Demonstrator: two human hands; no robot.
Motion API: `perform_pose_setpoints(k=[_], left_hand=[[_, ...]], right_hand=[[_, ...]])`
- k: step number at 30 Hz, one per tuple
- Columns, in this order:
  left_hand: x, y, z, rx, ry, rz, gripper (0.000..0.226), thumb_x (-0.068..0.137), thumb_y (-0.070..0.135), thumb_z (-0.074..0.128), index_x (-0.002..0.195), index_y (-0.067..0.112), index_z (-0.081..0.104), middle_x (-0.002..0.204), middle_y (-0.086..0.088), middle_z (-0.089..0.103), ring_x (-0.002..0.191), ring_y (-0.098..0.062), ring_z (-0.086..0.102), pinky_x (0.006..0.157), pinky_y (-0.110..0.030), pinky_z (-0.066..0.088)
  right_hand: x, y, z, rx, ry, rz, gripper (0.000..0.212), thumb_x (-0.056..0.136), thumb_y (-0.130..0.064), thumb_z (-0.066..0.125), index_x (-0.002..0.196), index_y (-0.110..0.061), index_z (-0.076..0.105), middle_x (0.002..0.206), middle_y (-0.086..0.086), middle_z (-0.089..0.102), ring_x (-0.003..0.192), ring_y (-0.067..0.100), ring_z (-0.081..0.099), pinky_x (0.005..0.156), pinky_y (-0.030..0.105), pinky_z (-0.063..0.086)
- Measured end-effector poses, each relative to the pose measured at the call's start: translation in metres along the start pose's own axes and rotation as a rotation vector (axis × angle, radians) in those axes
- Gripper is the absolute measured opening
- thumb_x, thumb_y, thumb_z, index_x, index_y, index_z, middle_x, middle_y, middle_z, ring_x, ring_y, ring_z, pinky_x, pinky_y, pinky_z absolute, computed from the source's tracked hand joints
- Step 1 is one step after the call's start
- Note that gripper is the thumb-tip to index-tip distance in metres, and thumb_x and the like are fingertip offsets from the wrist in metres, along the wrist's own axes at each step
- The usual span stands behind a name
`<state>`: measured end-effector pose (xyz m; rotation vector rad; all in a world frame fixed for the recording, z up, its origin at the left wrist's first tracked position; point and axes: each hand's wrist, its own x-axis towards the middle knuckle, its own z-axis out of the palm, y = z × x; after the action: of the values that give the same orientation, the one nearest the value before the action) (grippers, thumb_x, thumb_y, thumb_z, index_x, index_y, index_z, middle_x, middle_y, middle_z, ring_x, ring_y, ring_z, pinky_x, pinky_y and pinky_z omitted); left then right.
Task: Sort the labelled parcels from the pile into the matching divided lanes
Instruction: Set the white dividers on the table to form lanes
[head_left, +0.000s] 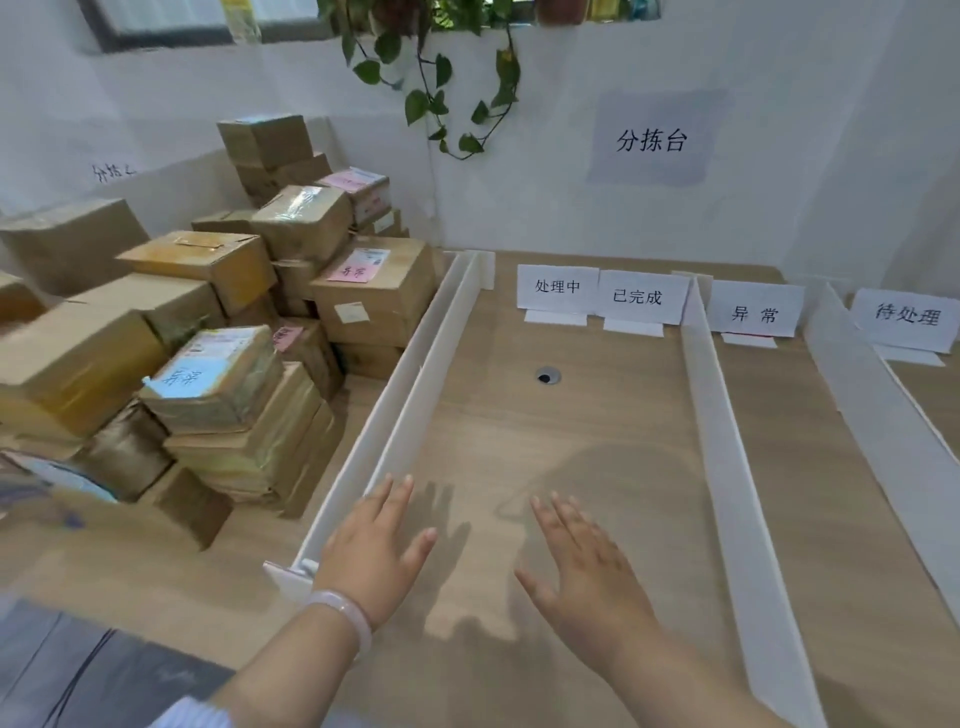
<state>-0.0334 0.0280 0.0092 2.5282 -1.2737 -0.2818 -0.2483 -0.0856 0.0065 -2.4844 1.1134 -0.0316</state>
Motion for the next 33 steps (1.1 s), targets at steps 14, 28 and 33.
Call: perform_pose_setpoints(k=[14, 28, 33], left_hand=[[0.071, -0.116, -0.003, -0.096, -0.164, -0.111, 0.057, 0.101, 0.047, 0.035, 0.154, 0.037, 0.016, 0.165, 0.004, -0.001, 0.150, -0.019, 0.009, 0.119, -0.029, 0.009], [0.114, -0.148, 0.011, -0.188, -0.302, 0.087, 0.069, 0.101, 0.039, 0.042, 0.143, 0.050, -0.013, 0.164, 0.009, 0.004, 0.150, -0.011, 0.009, 0.118, -0.026, 0.015], [0.124, -0.150, 0.007, -0.075, -0.454, 0.105, 0.087, 0.097, 0.036, 0.046, 0.144, 0.043, -0.027, 0.135, 0.001, 0.054, 0.106, -0.015, 0.059, 0.085, -0.027, 0.045]], right_hand=[[0.133, -0.121, 0.047, 0.023, -0.170, -0.191, 0.072, 0.091, -0.060, 0.023, 0.154, -0.035, -0.001, 0.163, -0.005, -0.007, 0.150, 0.014, -0.005, 0.119, 0.032, 0.002], [0.184, -0.168, 0.084, 0.048, -0.263, -0.005, 0.075, 0.100, -0.050, 0.033, 0.155, -0.024, -0.009, 0.158, -0.013, -0.023, 0.150, 0.011, -0.007, 0.121, 0.034, 0.009], [0.179, -0.187, 0.088, 0.077, -0.276, 0.253, 0.081, 0.096, -0.036, 0.044, 0.154, -0.027, -0.011, 0.157, 0.012, 0.026, 0.138, 0.026, 0.037, 0.106, 0.036, 0.035]])
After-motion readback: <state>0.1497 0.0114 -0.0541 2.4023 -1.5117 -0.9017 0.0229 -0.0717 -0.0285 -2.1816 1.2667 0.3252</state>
